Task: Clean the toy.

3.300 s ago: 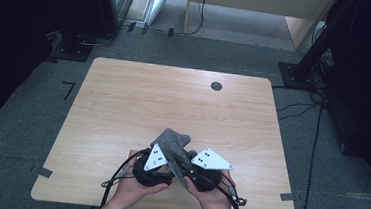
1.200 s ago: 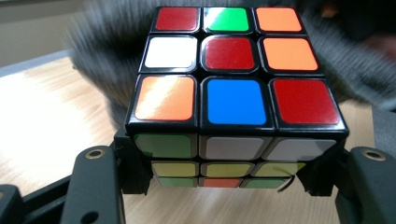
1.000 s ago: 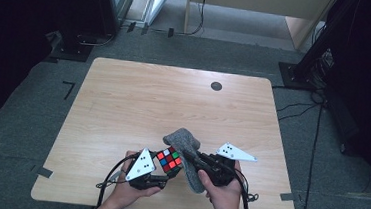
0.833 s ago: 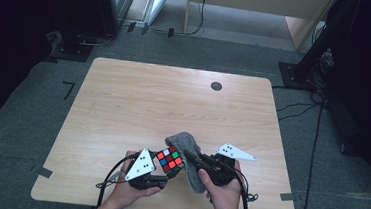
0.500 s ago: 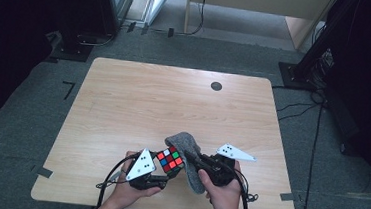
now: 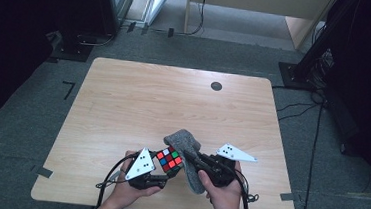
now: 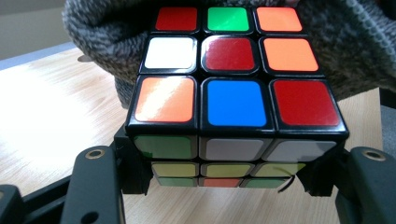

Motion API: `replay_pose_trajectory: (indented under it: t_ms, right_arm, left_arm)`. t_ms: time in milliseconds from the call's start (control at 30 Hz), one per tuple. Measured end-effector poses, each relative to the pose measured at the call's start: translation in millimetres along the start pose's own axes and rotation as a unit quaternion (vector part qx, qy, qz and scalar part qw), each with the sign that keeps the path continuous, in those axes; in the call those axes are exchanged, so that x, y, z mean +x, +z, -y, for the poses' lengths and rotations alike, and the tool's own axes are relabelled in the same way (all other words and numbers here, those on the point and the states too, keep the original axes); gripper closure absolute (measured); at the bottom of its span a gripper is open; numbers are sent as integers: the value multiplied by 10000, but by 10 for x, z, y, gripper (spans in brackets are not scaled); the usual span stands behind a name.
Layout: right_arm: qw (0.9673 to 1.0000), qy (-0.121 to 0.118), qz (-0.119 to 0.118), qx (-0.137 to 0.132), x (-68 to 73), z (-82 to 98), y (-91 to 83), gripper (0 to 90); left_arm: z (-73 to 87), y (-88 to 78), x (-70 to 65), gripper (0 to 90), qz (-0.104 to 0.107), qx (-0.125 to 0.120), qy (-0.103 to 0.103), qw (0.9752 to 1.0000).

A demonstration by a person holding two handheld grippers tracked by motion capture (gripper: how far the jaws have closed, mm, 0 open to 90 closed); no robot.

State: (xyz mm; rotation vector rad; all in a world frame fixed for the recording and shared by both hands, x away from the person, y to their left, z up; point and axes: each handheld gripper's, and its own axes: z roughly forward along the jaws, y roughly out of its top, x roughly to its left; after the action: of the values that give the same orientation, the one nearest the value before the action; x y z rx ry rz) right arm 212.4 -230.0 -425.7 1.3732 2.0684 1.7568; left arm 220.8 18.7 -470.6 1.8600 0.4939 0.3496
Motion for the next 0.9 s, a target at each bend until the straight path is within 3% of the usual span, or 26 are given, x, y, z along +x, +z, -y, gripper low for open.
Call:
replay_pose_trajectory:
  t_ms: [67,133,233,300,467,567,667,733,833,900]
  right_arm:
    - [9996,-33,223,147,-31,35,35,770]
    - [9998,64,148,103,-41,39,30,770]
    - [9999,-87,-53,-87,23,-9,-21,770]
    - [9999,-132,-45,-91,32,-16,-24,770]
    - [9998,18,143,108,-33,30,27,770]
    - [10000,-81,-2,-32,16,-15,-25,769]
    - [9999,-115,-3,-41,20,-21,-27,769]
    - [9997,-42,174,142,-34,28,25,768]
    - [9998,-23,148,143,-39,27,19,768]
    - [9999,-129,13,-1,-3,-13,-27,768]
  left_arm:
    - [-1,-11,11,343,0,-14,-20,10000]
    - [-2,-15,20,343,14,-43,-54,10000]
    - [-5,-2,20,343,-13,-12,-65,10000]
    - [-10,-8,19,343,-29,2,-31,10000]
    - [-7,-7,13,343,-25,18,-12,10000]
    - [-26,-4,1,343,-6,-20,2,10000]
    - [-23,-2,3,343,-27,15,19,10000]
    - [-13,-2,11,343,-46,68,28,10000]
    - [-12,-1,13,343,-13,33,-23,10000]
    - [-25,9,-5,343,-14,43,18,10000]
